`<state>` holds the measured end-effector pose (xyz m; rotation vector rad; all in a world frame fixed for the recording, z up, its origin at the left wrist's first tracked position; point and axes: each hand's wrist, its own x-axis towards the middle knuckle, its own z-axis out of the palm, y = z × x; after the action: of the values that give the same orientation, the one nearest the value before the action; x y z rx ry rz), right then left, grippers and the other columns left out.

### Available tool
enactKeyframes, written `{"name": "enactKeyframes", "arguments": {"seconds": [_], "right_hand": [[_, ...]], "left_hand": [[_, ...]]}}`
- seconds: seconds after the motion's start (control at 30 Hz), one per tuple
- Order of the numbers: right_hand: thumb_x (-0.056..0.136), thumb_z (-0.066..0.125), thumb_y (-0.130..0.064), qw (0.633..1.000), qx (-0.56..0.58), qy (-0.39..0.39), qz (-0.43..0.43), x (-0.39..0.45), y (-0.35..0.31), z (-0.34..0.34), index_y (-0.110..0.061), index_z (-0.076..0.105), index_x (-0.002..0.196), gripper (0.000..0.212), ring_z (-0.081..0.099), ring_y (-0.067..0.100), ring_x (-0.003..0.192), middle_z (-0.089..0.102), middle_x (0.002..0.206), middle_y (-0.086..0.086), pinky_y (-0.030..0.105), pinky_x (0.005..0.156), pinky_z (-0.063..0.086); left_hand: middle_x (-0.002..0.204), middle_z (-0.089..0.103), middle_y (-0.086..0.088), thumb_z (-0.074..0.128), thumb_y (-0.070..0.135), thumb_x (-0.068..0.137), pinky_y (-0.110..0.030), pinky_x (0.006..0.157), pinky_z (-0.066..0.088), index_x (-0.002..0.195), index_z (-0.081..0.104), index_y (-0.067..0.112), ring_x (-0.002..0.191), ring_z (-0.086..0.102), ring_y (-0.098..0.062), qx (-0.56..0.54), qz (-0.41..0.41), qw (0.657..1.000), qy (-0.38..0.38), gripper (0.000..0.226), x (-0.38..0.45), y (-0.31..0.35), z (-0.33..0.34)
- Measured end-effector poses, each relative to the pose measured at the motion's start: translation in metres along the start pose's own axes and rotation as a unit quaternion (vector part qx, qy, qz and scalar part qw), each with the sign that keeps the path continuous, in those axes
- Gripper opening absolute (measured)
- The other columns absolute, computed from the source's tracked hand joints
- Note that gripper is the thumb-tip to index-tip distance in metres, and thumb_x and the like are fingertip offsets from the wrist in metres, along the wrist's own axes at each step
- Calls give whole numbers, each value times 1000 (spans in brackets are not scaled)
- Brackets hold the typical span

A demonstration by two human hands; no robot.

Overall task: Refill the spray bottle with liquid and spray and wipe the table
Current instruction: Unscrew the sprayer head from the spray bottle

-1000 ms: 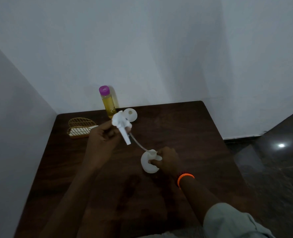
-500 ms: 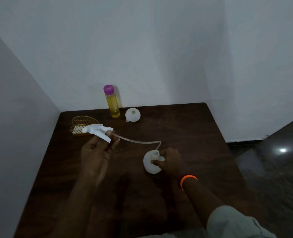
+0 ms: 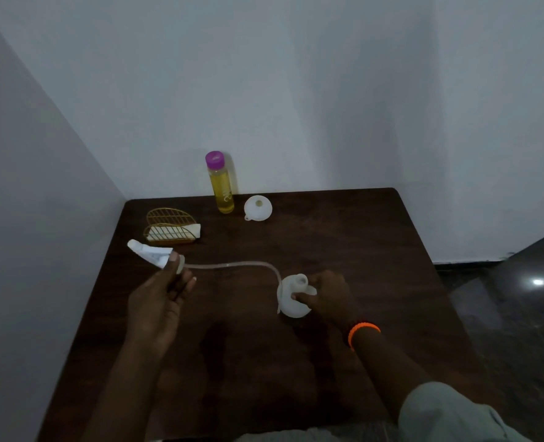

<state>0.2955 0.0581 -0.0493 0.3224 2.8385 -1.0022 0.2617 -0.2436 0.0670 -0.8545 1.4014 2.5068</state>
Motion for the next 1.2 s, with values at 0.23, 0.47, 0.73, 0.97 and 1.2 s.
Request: {"name": "enactKeyframes", "arguments": {"seconds": [0.23, 0.47, 0.73, 0.97, 1.2], "right_hand": [[72, 76, -55, 1000, 6, -10, 12, -1, -2, -1, -23, 77, 94, 40, 62, 11, 73, 69, 81, -6, 35, 68, 52], [72, 76, -56, 1000, 0, -3, 9, -5, -10, -7, -23, 76, 83, 35, 53, 5, 59, 59, 62, -11, 27, 56, 41], [60, 56, -76, 1000, -17, -5, 4, -3, -6, -7, -23, 76, 86, 63, 59, 9, 60, 65, 64, -5, 40, 60, 51], [63, 54, -79, 998, -41, -41, 2, -2, -7, -4, -28, 74, 106, 69, 63, 8, 77, 71, 87, -9, 38, 70, 55], [67, 55, -82, 995, -54, -82, 26, -3, -1, -2, -30, 61, 127, 79, 62, 14, 103, 68, 115, -8, 38, 86, 55]], "left_hand": [[108, 72, -13, 86, 19, 70, -34, 80, 58, 110, 67, 4, 100, 70, -23, 74, -106, 983, 132, 47, 25, -53, -34], [97, 62, -13, 77, 17, 83, -33, 79, 55, 123, 55, -2, 91, 62, -21, 97, -140, 972, 162, 49, 43, -94, -32], [136, 54, -22, 69, 32, 91, -35, 88, 53, 139, 44, -3, 117, 59, -29, 162, -191, 957, 148, 65, 64, -114, -41], [127, 60, -22, 76, 35, 84, -35, 74, 59, 131, 49, -5, 106, 66, -31, 229, -197, 939, 165, 68, 75, -115, -46], [99, 65, -19, 75, 49, 80, -32, 55, 55, 112, 56, -7, 77, 69, -27, 218, -209, 935, 185, 67, 80, -122, -54]]}}
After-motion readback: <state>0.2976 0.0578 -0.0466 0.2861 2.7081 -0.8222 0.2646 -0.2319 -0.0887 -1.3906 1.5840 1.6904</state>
